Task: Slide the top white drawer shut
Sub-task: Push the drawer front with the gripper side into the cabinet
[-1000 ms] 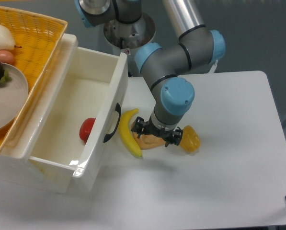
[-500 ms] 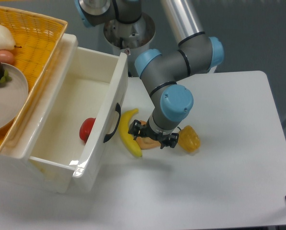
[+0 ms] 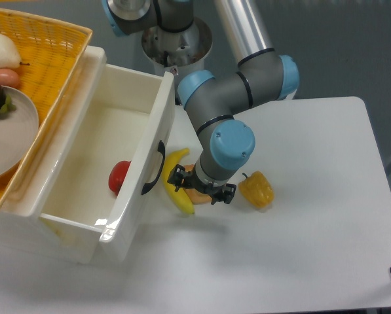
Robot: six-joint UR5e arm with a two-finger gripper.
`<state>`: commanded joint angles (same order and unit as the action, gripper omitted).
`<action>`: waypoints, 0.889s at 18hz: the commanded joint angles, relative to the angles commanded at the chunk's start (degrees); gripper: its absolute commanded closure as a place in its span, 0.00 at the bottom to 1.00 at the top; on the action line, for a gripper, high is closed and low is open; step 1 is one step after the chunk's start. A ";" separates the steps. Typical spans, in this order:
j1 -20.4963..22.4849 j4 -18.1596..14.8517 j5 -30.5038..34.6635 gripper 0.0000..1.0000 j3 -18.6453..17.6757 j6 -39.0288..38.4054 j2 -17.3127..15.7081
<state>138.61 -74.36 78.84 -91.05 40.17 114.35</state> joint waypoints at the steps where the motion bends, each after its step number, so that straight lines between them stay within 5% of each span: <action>1: -0.35 0.09 -0.17 0.00 0.17 0.00 0.00; 16: -2.03 0.00 -2.20 0.00 0.18 -0.09 -0.53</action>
<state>136.58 -74.36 76.64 -90.88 40.08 113.82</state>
